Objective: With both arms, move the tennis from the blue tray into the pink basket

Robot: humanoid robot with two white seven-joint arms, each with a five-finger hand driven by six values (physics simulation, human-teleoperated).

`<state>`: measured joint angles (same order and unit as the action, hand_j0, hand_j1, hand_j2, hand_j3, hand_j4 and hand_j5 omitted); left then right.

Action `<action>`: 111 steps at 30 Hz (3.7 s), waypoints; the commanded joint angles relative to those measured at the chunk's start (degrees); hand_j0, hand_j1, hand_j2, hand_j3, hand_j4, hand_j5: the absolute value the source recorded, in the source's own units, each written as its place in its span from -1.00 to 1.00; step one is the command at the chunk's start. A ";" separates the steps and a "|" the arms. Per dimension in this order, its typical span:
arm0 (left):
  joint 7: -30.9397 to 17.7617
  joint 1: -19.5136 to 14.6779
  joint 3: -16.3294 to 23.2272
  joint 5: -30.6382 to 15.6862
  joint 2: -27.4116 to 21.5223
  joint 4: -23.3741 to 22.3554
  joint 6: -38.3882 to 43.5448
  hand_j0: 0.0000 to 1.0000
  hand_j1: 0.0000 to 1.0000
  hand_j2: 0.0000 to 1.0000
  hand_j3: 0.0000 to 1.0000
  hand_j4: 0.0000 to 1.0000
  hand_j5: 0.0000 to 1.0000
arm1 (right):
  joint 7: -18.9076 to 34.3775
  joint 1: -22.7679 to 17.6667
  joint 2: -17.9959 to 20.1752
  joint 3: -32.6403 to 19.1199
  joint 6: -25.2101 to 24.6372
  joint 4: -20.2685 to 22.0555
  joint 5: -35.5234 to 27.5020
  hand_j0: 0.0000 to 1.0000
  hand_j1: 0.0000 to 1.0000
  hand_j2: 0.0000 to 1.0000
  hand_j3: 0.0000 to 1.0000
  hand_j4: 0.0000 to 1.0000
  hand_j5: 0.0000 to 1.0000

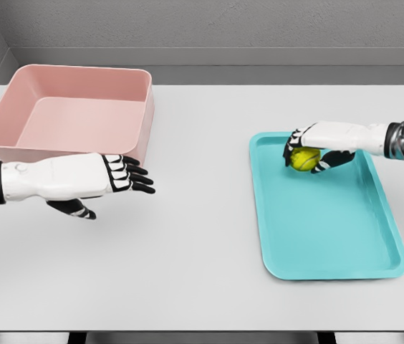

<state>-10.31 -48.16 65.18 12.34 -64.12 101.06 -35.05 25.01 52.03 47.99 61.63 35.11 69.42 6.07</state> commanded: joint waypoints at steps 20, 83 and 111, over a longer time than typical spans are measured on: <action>0.03 -0.18 -1.37 -0.38 -1.27 0.02 0.05 1.00 1.00 1.00 1.00 1.00 1.00 | 0.65 2.02 -0.44 -0.20 -0.11 14.87 -0.44 0.02 0.02 0.02 0.02 0.02 0.02; -6.74 -0.35 -5.68 5.68 -9.35 0.11 0.05 1.00 1.00 1.00 1.00 1.00 1.00 | 5.57 4.22 -23.03 7.89 -0.11 1.07 -0.36 1.00 1.00 1.00 1.00 1.00 1.00; -10.61 -4.75 -2.87 6.39 16.13 0.11 0.05 1.00 1.00 1.00 1.00 1.00 1.00 | 3.99 -3.43 -1.23 -20.32 -0.11 -9.04 -0.62 1.00 1.00 1.00 1.00 1.00 1.00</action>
<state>-20.60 -52.91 62.30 19.73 -49.32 101.16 -35.09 29.01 48.60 46.74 41.33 35.14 60.34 5.83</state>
